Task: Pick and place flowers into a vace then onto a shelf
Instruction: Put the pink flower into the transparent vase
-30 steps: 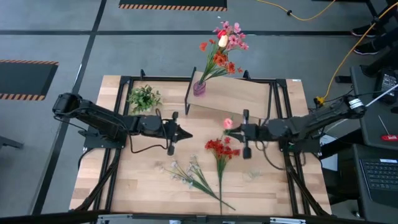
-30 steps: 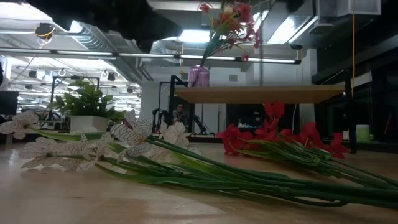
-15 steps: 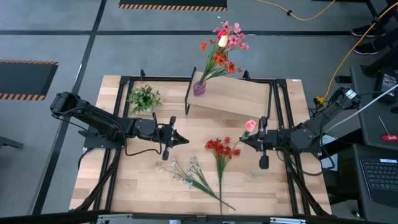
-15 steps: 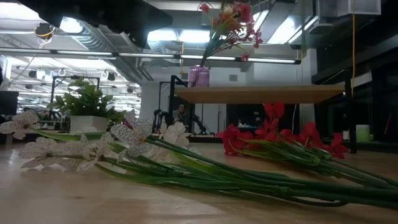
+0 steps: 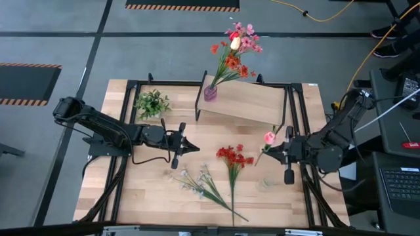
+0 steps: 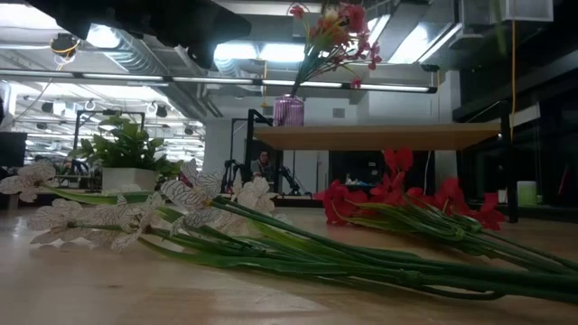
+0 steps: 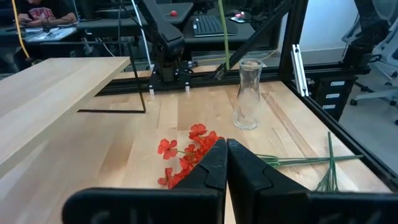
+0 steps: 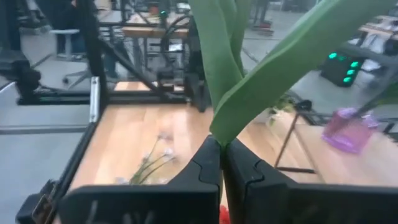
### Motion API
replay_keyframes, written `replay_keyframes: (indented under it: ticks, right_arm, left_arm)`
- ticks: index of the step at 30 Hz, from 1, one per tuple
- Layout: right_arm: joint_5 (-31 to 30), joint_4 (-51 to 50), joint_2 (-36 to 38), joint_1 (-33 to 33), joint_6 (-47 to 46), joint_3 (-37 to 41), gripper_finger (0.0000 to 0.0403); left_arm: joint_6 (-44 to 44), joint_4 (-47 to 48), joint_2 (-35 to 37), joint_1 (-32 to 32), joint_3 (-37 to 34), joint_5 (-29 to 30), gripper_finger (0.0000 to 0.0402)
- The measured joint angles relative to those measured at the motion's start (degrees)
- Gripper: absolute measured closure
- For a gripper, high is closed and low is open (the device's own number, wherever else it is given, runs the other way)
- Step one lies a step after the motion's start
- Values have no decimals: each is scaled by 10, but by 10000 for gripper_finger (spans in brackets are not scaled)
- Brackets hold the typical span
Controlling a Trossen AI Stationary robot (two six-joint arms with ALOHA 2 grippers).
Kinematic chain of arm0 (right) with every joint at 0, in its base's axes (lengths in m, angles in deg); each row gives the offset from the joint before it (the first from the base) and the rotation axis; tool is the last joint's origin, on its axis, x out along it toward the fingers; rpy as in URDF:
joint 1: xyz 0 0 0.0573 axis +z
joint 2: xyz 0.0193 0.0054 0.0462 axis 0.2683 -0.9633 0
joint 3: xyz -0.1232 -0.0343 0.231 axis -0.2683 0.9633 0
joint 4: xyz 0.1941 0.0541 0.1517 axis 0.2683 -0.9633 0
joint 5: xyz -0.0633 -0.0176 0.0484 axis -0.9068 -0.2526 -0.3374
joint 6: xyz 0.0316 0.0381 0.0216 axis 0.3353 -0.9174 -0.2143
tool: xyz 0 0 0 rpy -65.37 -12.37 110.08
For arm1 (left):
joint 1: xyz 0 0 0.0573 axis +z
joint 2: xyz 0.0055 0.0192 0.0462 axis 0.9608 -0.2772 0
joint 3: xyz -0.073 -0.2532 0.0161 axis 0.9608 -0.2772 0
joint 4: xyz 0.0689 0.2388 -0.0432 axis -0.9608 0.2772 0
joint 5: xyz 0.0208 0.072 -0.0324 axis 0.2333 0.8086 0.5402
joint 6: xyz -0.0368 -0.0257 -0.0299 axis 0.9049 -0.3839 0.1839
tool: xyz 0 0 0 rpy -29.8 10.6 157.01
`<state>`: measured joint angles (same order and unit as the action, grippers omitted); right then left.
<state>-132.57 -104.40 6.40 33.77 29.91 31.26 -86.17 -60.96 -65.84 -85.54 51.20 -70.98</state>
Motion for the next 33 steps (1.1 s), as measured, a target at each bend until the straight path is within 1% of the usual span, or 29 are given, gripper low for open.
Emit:
replay_keyframes:
  ticks: [2,5,9,11,15,18,24,27,33]
  right_arm:
    - [-12,-15,-5,15,-11,-25,403]
    - [-12,-16,-12,42,-10,-53,403]
    - [-12,-19,-15,77,-5,-60,403]
    - [-27,-38,-15,95,-33,-58,403]
    - [-98,-115,-19,134,-125,-58,403]
    - [-117,-142,-29,155,-163,-58,403]
    - [-123,-144,-64,174,-192,-57,403]
    - [-139,-148,-83,181,-211,-57,403]
    - [-149,-183,-103,187,-266,-57,403]
  left_arm:
    - [0,0,0,0,0,0,397]
    - [4,0,0,0,0,0,394]
    - [4,0,0,0,0,0,397]
    - [4,0,0,0,0,0,399]
    - [4,0,0,0,0,0,400]
    - [4,0,0,0,0,0,396]
    - [4,0,0,0,0,0,396]
    - [4,0,0,0,0,0,399]
    - [5,-4,0,0,0,0,397]
